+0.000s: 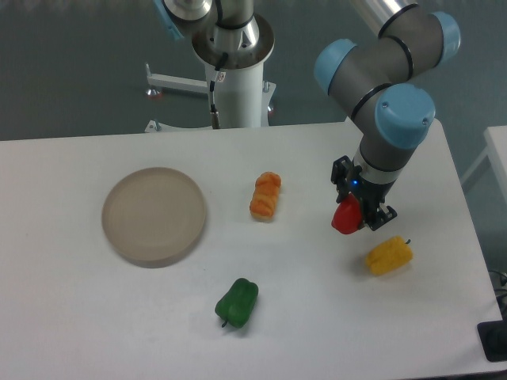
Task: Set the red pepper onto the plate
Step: 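Lift the held red pepper and carry it toward the beige plate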
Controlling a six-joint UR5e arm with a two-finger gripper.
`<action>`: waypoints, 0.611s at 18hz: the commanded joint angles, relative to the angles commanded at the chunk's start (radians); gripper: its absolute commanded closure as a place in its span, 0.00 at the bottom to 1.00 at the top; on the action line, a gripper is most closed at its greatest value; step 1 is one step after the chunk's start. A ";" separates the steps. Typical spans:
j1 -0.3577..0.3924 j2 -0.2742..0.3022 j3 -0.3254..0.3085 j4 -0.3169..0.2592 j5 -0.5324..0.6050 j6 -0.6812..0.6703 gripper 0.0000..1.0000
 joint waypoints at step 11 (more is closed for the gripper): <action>-0.106 0.106 -0.113 -0.080 -0.053 -0.044 0.80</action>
